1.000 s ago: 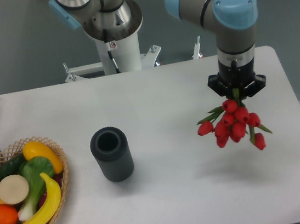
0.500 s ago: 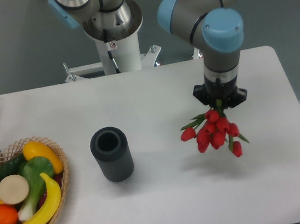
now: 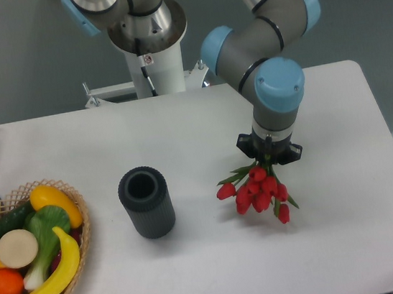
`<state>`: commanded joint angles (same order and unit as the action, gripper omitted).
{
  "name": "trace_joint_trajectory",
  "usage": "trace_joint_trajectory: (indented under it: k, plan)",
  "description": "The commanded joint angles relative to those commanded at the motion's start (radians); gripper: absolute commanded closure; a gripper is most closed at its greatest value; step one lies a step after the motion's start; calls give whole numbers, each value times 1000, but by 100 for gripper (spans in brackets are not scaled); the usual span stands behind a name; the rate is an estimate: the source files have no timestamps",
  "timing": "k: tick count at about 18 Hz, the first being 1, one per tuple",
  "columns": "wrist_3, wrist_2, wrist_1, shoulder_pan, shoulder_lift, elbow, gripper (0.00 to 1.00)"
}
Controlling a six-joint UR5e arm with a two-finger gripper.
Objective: Place the flowers on the table
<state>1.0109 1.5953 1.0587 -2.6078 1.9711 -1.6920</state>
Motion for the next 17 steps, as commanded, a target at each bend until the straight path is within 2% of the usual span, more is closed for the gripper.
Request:
trace_joint_trajectory:
  k: [1, 2, 3, 5, 10, 13, 17]
  plan:
    - [-2, 0, -38, 2, 8, 0, 45]
    - [-2, 2, -52, 2, 8, -2, 19]
    - [-12, 5, -61, 5, 8, 0, 0]
    - [-14, 8, -89, 6, -1, 2, 0]
    - [0, 2, -95, -40, -55, 26, 0]
    - [5, 0, -95, -63, -70, 60, 0]
    - [18, 0, -92, -92, -89, 66, 0]
